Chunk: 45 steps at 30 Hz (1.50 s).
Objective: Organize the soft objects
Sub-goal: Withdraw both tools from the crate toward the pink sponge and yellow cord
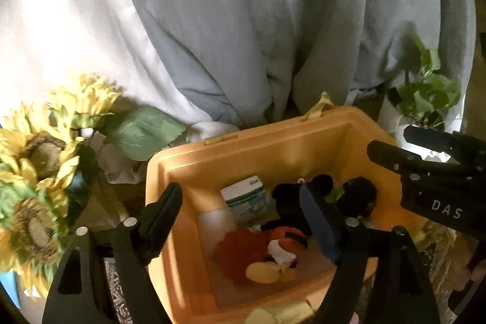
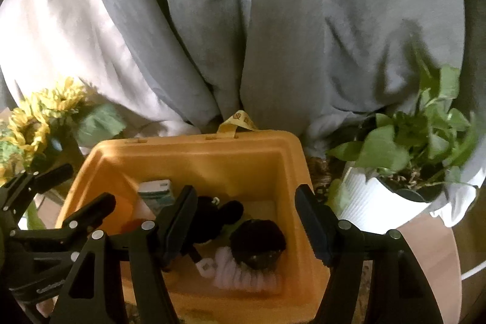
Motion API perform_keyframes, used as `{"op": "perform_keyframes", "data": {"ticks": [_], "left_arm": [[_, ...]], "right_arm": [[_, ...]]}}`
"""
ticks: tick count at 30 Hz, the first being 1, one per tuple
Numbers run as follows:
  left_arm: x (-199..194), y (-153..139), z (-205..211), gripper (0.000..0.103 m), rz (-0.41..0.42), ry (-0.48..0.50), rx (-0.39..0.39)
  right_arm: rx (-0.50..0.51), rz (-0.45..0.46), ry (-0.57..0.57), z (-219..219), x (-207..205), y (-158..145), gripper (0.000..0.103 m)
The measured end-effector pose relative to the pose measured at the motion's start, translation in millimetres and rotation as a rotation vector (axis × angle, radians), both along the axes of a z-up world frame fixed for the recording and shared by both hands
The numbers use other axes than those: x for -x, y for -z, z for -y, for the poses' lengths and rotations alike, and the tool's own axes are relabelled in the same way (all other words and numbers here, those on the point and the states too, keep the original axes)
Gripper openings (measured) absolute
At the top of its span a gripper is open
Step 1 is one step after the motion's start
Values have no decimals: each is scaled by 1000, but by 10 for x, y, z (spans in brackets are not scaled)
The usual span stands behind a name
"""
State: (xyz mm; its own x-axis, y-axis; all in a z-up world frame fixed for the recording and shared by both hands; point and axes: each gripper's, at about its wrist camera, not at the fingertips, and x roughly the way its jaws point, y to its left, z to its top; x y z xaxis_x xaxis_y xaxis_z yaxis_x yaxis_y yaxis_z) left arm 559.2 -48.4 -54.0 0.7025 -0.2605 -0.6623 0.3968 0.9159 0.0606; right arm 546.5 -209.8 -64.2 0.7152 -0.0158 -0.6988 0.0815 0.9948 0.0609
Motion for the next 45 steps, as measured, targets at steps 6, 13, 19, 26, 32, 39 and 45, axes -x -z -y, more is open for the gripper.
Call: {"op": "perform_keyframes", "data": {"ticks": [6, 13, 19, 26, 32, 39, 45], "left_arm": [[282, -135, -60, 85, 74, -30, -3], [660, -307, -79, 89, 142, -20, 11], [968, -422, -91, 93, 192, -5, 27], [1329, -478, -92, 100, 229, 30, 57], [1605, -386, -65, 103, 230, 70, 58], [1779, -140, 2, 103, 174, 123, 36], [1957, 2, 43, 103, 168, 135, 16]], "right_arm": [[13, 39, 3, -41, 219, -143, 69], [18, 74, 34, -23, 581, -267, 73], [11, 106, 66, 18, 930, -394, 78], [45, 150, 114, 51, 1362, -512, 81], [63, 185, 171, 68, 1738, -548, 83], [53, 178, 231, 116, 2107, -388, 83], [53, 143, 261, 147, 2312, -224, 83]]}}
